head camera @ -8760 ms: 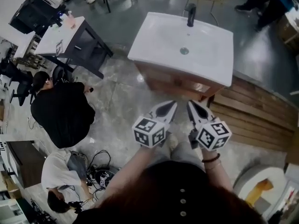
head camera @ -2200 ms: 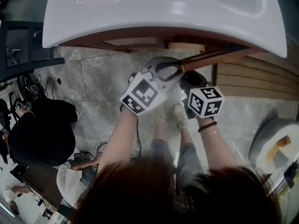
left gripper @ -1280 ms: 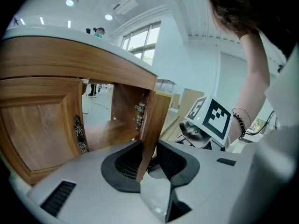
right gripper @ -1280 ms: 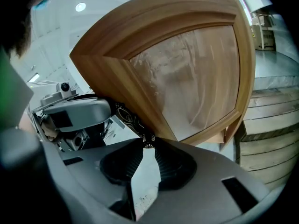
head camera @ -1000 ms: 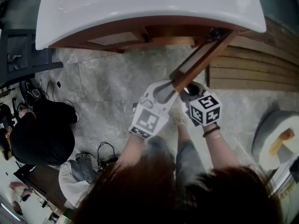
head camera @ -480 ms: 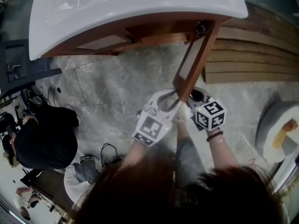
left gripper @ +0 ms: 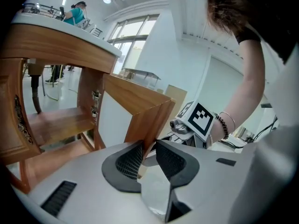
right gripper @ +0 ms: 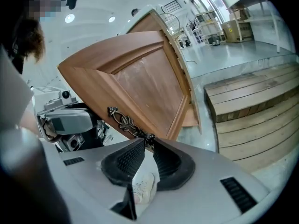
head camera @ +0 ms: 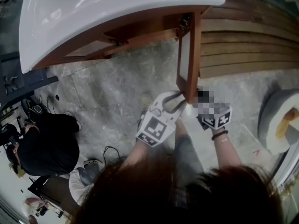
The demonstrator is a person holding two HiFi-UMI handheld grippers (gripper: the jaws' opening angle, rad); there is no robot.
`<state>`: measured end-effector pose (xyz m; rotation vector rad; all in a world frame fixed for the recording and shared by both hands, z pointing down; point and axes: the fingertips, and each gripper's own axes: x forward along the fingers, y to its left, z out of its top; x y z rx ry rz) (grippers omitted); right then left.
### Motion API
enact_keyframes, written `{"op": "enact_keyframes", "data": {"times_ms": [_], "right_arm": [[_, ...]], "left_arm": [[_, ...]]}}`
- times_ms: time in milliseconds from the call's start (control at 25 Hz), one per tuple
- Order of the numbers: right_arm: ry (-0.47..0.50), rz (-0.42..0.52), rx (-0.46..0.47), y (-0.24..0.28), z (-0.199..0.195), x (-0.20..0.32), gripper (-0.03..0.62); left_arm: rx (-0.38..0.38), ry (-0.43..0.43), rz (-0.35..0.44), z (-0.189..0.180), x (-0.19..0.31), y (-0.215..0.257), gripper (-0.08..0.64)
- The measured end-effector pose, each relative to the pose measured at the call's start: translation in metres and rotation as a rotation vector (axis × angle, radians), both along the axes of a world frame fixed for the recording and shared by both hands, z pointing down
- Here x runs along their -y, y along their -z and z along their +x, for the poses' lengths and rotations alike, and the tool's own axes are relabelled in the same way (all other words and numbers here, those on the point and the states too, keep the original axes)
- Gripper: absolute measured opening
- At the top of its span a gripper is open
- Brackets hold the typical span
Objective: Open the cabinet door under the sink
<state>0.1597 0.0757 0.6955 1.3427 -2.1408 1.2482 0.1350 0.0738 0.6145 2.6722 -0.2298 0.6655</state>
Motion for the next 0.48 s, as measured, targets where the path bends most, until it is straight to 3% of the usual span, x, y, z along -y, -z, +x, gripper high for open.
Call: {"op": "enact_keyframes", "data": {"times_ms": [480], "right_arm": [[-0.119, 0.036, -0.062, 0.0, 0.066, -0.018, 0.052]], "left_arm": [[-0.045, -0.163, -0.001, 0.059, -0.02, 0.003, 0.089]]}}
